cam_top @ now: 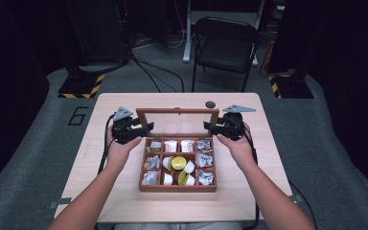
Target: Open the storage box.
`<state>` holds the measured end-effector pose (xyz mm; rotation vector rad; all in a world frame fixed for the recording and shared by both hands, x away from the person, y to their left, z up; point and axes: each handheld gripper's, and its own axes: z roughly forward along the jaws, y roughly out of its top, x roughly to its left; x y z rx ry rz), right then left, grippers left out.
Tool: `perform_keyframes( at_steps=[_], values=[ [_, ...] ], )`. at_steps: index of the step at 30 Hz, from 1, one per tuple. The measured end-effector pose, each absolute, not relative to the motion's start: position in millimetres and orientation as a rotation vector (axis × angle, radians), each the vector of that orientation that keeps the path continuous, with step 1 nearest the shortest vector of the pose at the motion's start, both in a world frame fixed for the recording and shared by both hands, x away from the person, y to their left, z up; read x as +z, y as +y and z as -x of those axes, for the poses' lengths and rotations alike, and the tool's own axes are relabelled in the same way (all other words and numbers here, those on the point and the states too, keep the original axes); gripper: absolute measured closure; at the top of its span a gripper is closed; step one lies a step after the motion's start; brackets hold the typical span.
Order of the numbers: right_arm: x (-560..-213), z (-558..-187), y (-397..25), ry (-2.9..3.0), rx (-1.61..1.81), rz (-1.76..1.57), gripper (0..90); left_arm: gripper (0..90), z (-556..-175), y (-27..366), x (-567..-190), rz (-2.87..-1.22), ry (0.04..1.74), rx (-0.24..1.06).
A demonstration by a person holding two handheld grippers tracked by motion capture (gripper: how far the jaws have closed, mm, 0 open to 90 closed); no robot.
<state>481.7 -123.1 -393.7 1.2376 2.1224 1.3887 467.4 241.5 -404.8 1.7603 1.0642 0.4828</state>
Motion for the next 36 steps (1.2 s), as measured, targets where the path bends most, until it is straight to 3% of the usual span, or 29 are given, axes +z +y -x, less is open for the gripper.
perform_keyframes(
  at_steps=[36],
  values=[
    [-407.2,-492.3,-122.9,2.14,1.371,-1.262,42.0,48.5,-477.5,247.6,-446.7,-1.749,1.111,0.433]
  ],
)
